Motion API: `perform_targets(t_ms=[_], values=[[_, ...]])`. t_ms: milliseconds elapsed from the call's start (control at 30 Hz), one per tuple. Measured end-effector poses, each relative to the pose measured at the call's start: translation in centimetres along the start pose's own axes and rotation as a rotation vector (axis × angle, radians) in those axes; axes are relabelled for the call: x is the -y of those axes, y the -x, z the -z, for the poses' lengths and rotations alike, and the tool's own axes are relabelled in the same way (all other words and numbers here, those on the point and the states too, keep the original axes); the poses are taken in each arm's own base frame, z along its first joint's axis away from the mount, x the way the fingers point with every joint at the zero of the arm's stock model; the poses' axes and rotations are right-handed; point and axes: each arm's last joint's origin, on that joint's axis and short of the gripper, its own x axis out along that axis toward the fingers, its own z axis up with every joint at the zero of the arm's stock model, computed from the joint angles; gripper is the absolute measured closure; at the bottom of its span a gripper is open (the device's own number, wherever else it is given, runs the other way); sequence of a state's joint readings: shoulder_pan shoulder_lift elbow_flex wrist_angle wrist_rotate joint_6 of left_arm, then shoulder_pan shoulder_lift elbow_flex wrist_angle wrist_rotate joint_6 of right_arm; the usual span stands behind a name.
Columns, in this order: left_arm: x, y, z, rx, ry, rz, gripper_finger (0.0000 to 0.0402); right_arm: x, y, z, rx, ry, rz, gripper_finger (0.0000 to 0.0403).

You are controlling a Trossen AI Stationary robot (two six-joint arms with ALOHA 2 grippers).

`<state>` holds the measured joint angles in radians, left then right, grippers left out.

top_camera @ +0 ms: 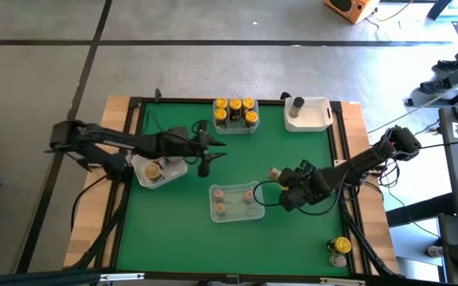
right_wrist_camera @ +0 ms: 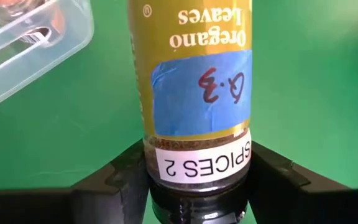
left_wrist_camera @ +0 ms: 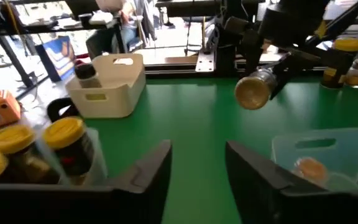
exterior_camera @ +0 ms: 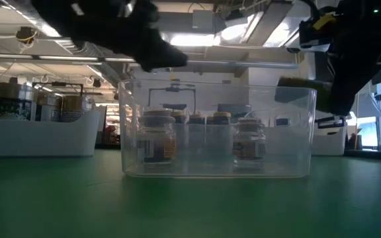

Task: Sort spices by type
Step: Put the black spice bottle into the right white bin

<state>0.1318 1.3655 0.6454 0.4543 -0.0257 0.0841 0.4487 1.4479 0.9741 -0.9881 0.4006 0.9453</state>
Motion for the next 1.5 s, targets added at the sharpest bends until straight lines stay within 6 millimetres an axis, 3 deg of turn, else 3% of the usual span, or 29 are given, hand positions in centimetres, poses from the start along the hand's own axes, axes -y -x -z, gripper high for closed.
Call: perform_targets(t_ms=[200, 400, 733, 967, 1200, 1500], values=[[1.2, -4.5, -1.1, -0.017, -0.029, 0.081, 0.0337, 0.0, 0.0, 0.0, 0.002, -0.012, -0.003, 0.0192], [3.2, -8.9, -1.7, -0.004, -0.096, 0.177, 0.0394, -0.1, 0.0, 0.0, 0.008, -0.013, -0.005, 0.0192], [6.0, -14.7, -2.3, 0.081, -0.114, 0.265, 0.0399, -0.3, 0.1, -0.3, 0.034, -0.011, -0.024, 0.0192], [7.0, -16.1, -2.1, 0.091, -0.137, 0.281, 0.0398, -0.3, 0.1, -0.3, 0.041, -0.010, -0.024, 0.0193], [5.5, -16.8, -0.4, 0.005, -0.140, 0.255, 0.0397, -0.4, 0.4, -0.5, 0.037, -0.012, -0.025, 0.0193], [4.9, -17.3, 0.9, -0.055, -0.120, 0.234, 0.0398, -0.5, 2.6, -1.7, 0.055, -0.012, -0.030, 0.0197]])
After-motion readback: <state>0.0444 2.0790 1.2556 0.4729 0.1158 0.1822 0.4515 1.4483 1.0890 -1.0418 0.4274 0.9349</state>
